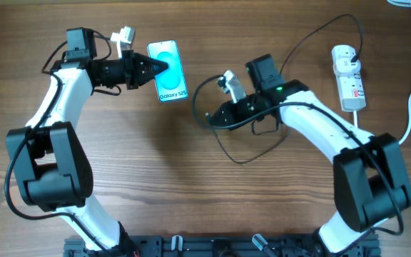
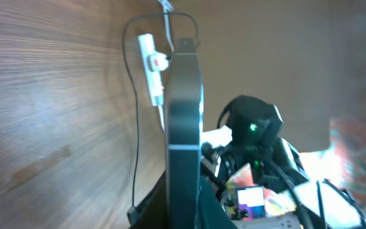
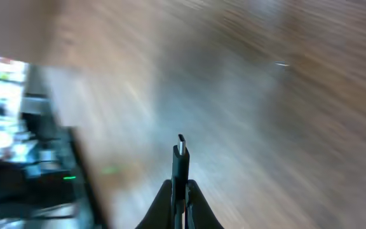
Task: Plug charger to phone and switch on socket
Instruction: 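Grasp the USB-C plug end with the right gripper and lift it, then carry the plug with the right gripper toward the phone's bottom port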
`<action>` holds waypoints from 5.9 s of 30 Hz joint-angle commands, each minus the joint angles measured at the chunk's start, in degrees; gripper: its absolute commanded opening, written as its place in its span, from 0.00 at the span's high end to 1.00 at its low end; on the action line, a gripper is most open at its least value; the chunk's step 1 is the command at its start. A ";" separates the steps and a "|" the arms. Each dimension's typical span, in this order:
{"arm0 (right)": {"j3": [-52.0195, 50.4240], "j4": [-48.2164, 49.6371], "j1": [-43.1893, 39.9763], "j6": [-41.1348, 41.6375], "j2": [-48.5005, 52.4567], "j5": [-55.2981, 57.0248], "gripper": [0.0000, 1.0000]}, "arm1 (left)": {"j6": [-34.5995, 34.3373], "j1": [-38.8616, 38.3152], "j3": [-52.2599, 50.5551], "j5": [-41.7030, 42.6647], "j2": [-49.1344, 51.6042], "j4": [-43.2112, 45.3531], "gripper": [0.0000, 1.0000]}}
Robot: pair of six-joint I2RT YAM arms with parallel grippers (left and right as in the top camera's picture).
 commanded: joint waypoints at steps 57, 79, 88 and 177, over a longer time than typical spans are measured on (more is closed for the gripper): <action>-4.48 4.74 13.70 0.13 4.92 43.65 0.83 | 0.87 -0.57 0.59 -0.70 0.11 -1.36 0.96; 0.09 0.26 2.67 6.27 -8.72 -7.10 0.96 | 0.87 -0.57 0.59 6.05 0.09 2.19 0.96; 0.04 8.04 -0.92 12.22 -8.61 -23.30 0.96 | -12.11 -0.63 0.61 8.81 0.07 10.82 0.96; 0.02 43.12 -4.48 66.47 -8.61 -1.42 0.96 | -59.34 -10.21 0.59 -1.38 -0.20 54.62 0.96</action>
